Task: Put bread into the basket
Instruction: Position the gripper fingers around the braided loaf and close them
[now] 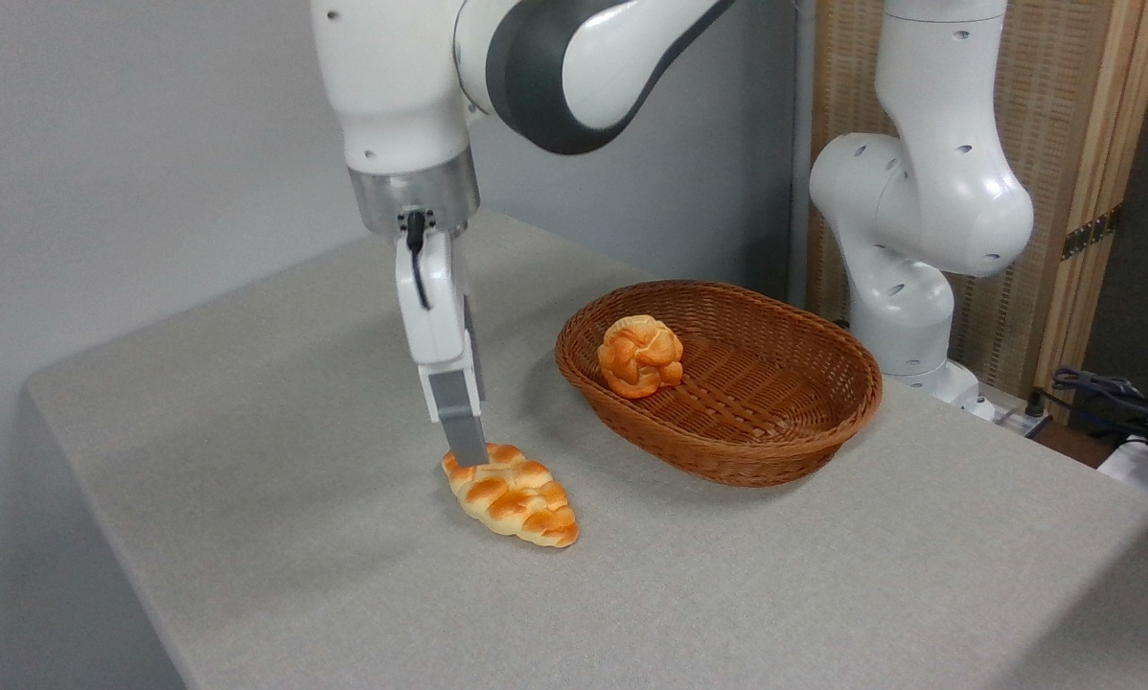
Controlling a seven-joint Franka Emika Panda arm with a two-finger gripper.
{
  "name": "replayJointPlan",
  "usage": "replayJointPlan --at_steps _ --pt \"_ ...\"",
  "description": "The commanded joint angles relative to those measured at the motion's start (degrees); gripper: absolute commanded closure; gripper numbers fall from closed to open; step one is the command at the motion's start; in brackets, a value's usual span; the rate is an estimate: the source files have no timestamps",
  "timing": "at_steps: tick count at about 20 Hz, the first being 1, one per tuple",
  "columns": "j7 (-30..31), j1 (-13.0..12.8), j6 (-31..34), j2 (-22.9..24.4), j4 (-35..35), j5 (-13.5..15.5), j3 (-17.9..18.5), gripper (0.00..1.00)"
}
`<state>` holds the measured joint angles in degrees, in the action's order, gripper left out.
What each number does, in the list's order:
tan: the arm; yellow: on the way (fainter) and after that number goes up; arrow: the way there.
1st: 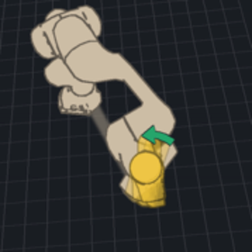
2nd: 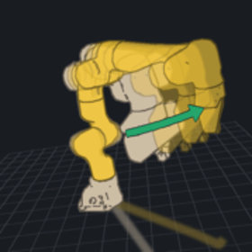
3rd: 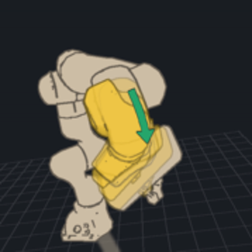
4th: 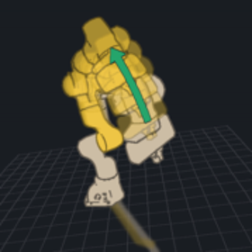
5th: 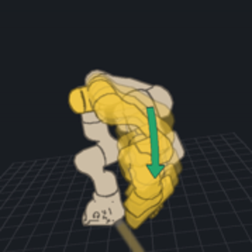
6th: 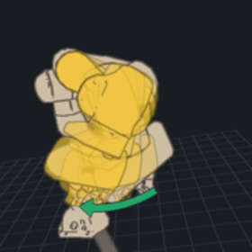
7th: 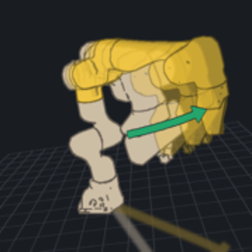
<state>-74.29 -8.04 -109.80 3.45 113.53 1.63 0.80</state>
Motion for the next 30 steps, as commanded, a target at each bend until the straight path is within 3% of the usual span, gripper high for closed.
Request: replayJointPlan --at_steps 1,6,9,11,30 --pt "-12.87 -0.40 -0.06 0.07 2.40 0.13 0.52 0.00" --pt "-28.07 -0.40 -0.67 -0.98 3.63 -1.27 0.52 0.00" --pt "-32.40 -0.40 -1.20 -2.31 3.63 -4.26 0.43 0.00" --pt "-35.47 -0.40 -2.87 -2.92 3.98 -4.80 0.43 0.00" --pt "-37.33 -1.46 -4.02 -5.38 4.16 -4.97 0.26 0.00"
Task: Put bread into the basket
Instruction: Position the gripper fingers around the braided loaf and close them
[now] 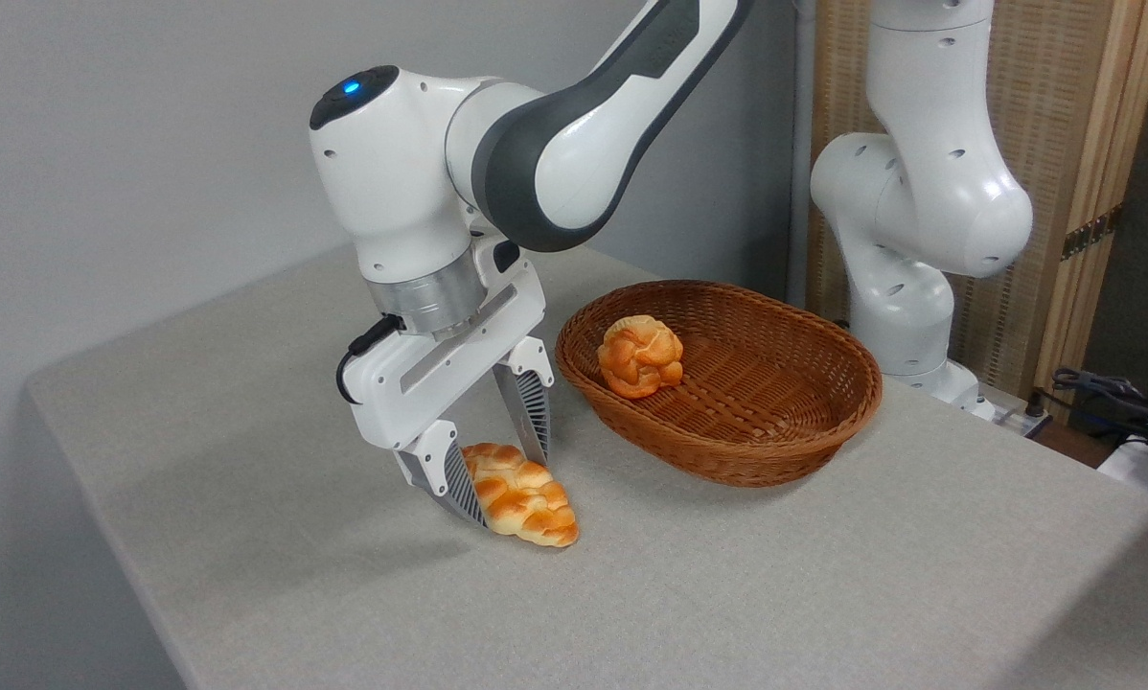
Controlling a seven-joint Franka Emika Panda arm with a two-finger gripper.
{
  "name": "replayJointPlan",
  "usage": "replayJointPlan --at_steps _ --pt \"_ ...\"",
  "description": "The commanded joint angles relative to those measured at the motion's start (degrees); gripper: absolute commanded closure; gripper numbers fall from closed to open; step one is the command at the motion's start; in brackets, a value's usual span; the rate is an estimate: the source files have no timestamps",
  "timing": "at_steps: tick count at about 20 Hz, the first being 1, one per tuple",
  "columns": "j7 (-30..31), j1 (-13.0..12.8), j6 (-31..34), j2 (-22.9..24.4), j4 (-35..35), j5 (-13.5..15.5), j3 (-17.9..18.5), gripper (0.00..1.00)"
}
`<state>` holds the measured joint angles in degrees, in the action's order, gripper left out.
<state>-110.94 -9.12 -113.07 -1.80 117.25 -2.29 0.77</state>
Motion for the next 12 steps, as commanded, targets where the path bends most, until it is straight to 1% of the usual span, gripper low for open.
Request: replayJointPlan --at_steps 1,4,7,9,10,11,12 --pt "-0.69 -0.37 -0.67 -0.13 0.44 -1.05 0.28 0.00" --pt "-0.69 -1.25 -0.49 -0.30 0.44 -1.05 0.28 0.00" --pt "-0.60 -1.34 0.04 -0.30 0.44 -1.05 0.28 0.01" --pt "-0.60 -1.34 0.48 -0.30 0.44 -1.05 0.28 0.10" --pt "-0.69 -1.34 0.48 -0.30 0.44 -1.05 0.28 0.23" --pt "-0.69 -1.34 0.57 -0.30 0.44 -1.05 0.28 0.30" --pt "-0.69 -1.34 0.83 -0.30 0.44 -1.05 0.28 0.43"
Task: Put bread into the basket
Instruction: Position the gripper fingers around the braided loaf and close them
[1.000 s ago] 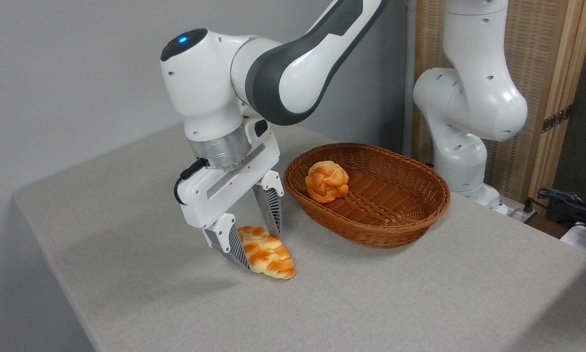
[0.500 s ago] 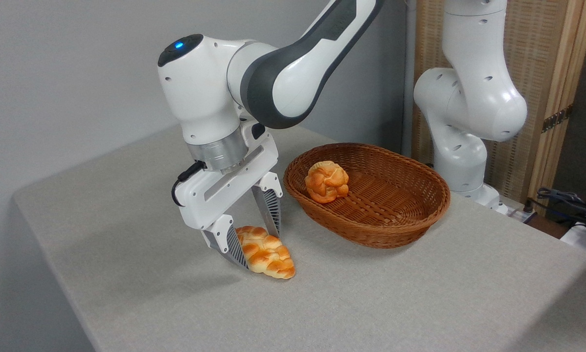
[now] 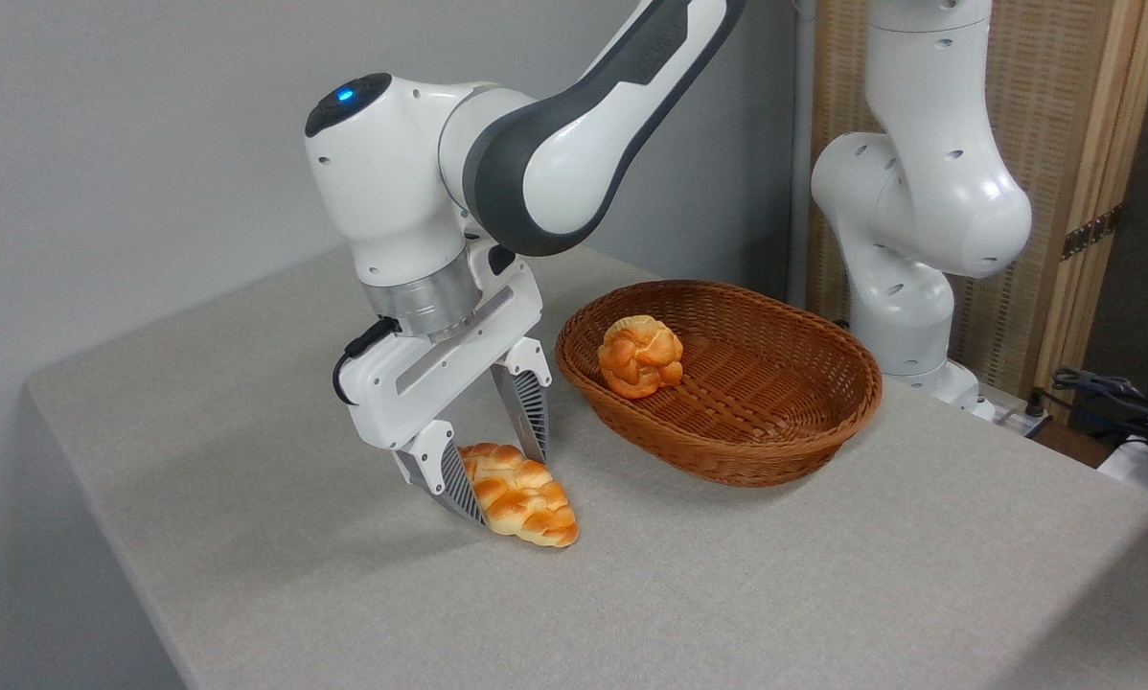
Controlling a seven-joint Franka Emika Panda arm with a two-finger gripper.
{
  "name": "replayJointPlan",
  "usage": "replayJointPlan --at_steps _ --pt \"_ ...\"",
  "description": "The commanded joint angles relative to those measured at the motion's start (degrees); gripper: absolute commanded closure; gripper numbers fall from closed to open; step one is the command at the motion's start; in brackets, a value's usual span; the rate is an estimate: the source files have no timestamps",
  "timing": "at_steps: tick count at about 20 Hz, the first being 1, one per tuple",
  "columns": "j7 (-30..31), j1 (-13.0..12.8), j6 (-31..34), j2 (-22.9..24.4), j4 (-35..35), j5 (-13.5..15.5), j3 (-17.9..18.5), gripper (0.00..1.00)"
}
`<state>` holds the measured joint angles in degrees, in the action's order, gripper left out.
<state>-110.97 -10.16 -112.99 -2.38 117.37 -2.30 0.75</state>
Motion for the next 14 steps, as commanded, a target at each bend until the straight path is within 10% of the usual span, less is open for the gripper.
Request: replayJointPlan --at_steps 1,14 --pt "-0.65 -0.30 1.28 0.36 0.31 -1.04 0.31 0.54" --pt "-0.65 -0.30 2.87 0.80 0.14 -0.96 0.31 0.62"
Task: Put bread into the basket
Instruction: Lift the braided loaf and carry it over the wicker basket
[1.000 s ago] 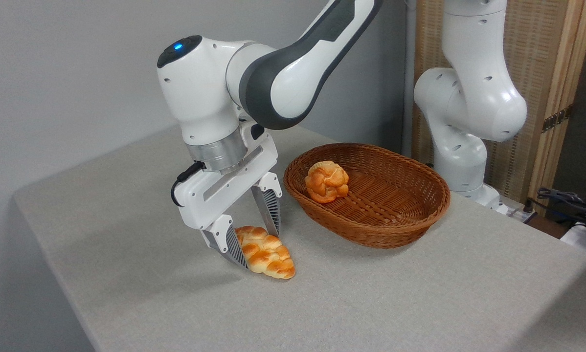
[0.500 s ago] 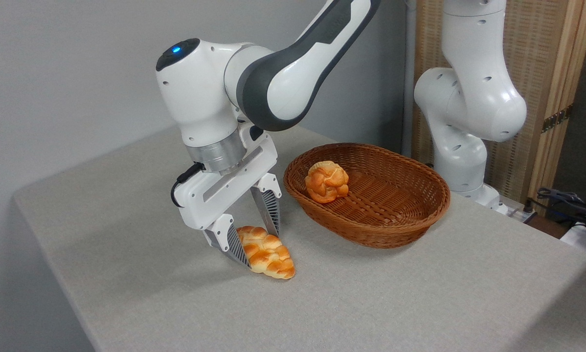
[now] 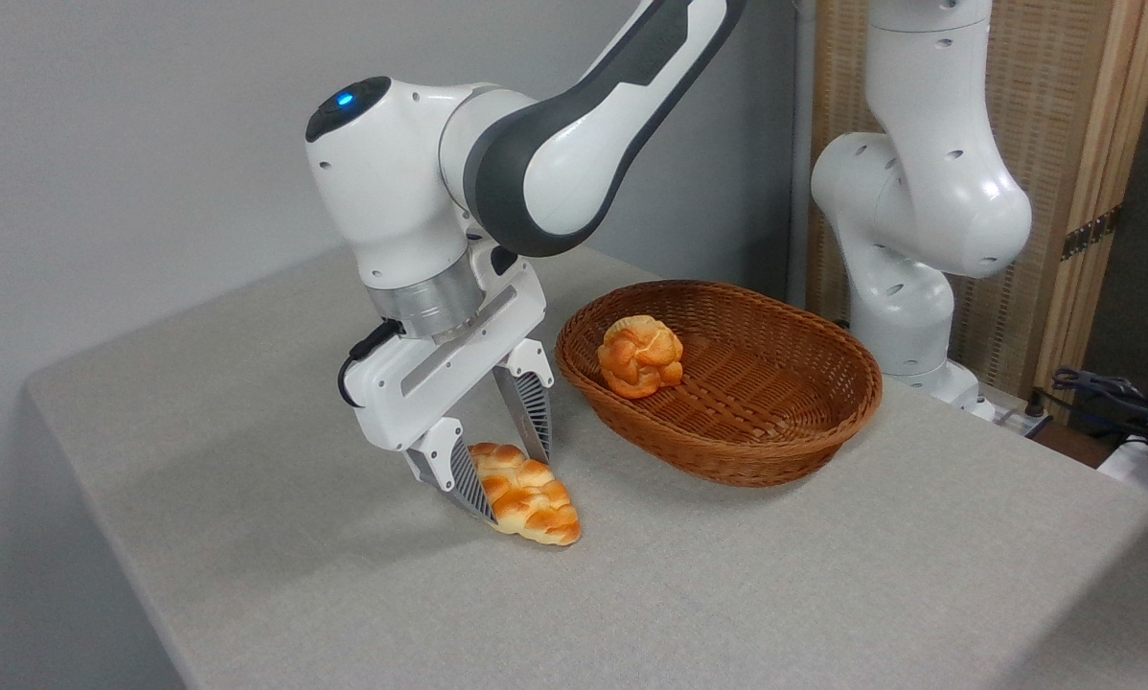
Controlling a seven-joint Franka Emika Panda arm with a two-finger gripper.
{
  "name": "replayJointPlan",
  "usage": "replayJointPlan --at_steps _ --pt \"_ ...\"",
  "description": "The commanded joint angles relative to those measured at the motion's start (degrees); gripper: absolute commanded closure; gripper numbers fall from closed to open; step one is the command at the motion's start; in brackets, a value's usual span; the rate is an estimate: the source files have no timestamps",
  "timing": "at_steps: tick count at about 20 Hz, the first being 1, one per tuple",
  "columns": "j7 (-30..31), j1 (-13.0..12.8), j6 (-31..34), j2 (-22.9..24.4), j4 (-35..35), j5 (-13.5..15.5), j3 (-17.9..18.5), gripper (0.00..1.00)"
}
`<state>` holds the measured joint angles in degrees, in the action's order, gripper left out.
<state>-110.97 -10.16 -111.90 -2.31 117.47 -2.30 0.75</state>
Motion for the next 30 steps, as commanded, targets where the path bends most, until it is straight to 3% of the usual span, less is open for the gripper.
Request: replayJointPlan --at_steps 1,7,11,22,28,30 --pt "-0.65 -0.30 1.77 0.73 0.04 -0.95 0.30 0.62" --pt "-0.30 -0.30 1.77 0.73 -0.14 -0.95 0.39 0.63" --pt "-0.03 -0.13 2.47 3.36 -0.67 -0.25 1.09 0.63" --pt "-0.48 0.05 19.69 12.68 -1.55 3.70 4.00 0.62" --pt "-0.47 0.05 31.99 15.06 -1.46 3.62 4.08 0.54" --pt "-0.56 0.05 33.94 14.97 -1.11 3.27 4.08 0.43"
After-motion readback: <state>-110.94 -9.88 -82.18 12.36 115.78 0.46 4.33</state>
